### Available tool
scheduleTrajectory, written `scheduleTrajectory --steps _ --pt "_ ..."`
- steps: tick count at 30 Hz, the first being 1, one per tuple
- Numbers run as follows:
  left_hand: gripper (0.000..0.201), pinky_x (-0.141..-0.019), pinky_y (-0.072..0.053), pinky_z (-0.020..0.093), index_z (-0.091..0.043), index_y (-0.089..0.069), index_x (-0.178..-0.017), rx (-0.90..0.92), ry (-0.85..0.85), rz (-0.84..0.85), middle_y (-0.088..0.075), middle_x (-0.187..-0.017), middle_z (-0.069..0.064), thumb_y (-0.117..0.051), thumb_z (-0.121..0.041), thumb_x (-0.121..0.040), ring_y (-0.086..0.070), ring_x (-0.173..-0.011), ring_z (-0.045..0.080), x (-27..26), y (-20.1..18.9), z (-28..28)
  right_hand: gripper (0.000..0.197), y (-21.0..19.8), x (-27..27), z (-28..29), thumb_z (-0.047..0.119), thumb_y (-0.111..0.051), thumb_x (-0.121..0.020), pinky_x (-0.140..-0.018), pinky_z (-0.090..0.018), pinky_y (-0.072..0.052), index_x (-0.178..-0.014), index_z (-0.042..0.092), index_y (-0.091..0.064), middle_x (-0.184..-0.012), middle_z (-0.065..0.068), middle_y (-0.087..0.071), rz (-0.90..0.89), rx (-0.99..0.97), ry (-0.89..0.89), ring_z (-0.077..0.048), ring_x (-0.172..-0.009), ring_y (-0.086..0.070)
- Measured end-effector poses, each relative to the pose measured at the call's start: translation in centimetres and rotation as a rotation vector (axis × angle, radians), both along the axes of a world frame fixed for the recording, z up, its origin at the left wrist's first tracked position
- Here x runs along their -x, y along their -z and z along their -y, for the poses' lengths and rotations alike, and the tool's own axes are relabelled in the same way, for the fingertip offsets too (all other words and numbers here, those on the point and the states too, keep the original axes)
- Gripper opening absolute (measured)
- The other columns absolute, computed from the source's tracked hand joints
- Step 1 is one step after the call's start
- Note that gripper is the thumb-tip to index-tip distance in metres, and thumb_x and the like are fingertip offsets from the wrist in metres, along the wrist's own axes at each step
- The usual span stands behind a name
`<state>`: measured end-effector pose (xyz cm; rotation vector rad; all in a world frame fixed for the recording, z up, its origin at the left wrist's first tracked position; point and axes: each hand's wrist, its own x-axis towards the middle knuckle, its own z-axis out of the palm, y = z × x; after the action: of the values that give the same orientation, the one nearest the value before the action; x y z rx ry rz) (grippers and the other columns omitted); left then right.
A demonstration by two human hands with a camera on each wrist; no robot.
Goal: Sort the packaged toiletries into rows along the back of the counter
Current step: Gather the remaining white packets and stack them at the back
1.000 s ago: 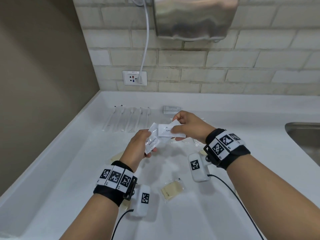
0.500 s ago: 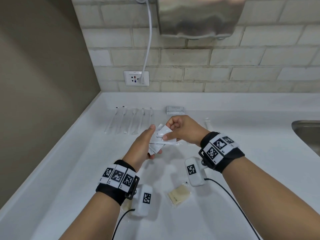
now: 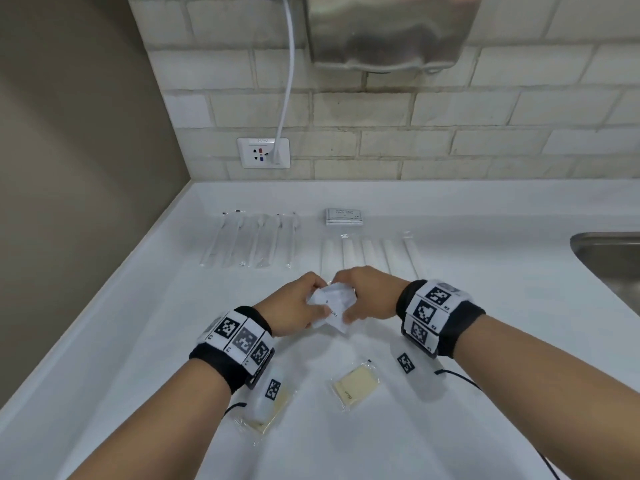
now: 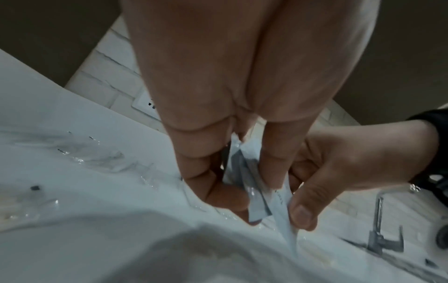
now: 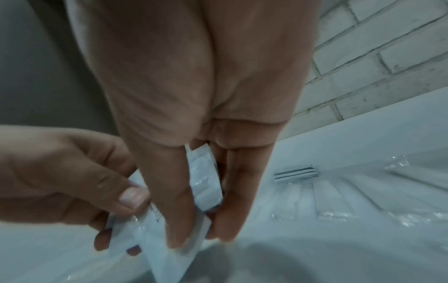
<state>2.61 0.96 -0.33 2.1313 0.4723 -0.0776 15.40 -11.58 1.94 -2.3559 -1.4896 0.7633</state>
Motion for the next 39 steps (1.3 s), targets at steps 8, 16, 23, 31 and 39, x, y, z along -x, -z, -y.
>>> scheduleTrajectory --steps 8,16,23,31,39 --pt "0.026 -0.072 -0.039 0.023 -0.013 -0.055 -0.116 -0.437 0.211 -0.198 -0.058 -0.114 0.007 -0.055 -0.015 -0.090 -0.055 -0.092 0.020 -0.9 0.8 0.6 0.017 2.7 0.2 -0.9 0.015 -0.061 -0.080 -0.051 -0.024 -0.031 -0.066 0.012 -0.051 -0.062 -0.001 -0.046 0.135 0.147 -0.072 -0.020 -0.063 -0.044" --pt "0.035 -0.075 -0.037 0.033 -0.014 -0.041 -0.131 -0.811 0.274 -0.426 -0.042 -0.125 0.009 -0.042 -0.027 -0.098 -0.048 -0.112 0.028 -1.0 1.9 1.6 0.023 3.2 0.6 -1.4 0.017 -0.058 -0.082 -0.048 -0.023 -0.032 -0.063 0.012 -0.046 -0.056 0.000 -0.042 0.280 0.173 -0.162 -0.017 -0.051 -0.040" --pt "0.036 -0.067 -0.037 0.033 -0.004 -0.034 -0.133 -0.825 0.305 -0.472 -0.037 -0.130 0.014 -0.041 -0.010 -0.098 -0.063 -0.102 0.033 -1.3 2.2 2.8 0.011 4.1 0.4 -1.3 0.013 -0.060 -0.080 -0.058 -0.028 -0.041 -0.080 0.005 -0.053 -0.073 -0.008 -0.054 0.174 0.110 -0.083 -0.021 -0.067 -0.050" --pt "0.008 -0.070 -0.041 0.027 -0.013 -0.050 -0.103 -0.440 0.120 -0.253 -0.060 -0.107 0.011 -0.048 -0.017 -0.097 -0.058 -0.088 0.023 -1.8 0.4 0.1 0.031 2.5 -1.9 -1.2 0.016 -0.069 -0.081 -0.066 -0.023 -0.045 -0.109 0.014 -0.057 -0.095 0.000 -0.058 -0.025 -0.174 0.111 -0.014 -0.074 -0.055" --pt "0.020 -0.064 -0.057 0.024 -0.009 -0.060 -0.113 0.253 -0.217 0.277 -0.061 -0.084 0.002 -0.058 -0.020 -0.096 -0.062 -0.067 0.014 -3.2 -3.0 -0.3 0.023 -2.0 -2.2 -1.8 0.028 -0.057 -0.094 -0.084 -0.029 -0.051 -0.112 0.014 -0.060 -0.096 0.005 -0.063 -0.547 -0.505 0.331 -0.013 -0.091 -0.062"
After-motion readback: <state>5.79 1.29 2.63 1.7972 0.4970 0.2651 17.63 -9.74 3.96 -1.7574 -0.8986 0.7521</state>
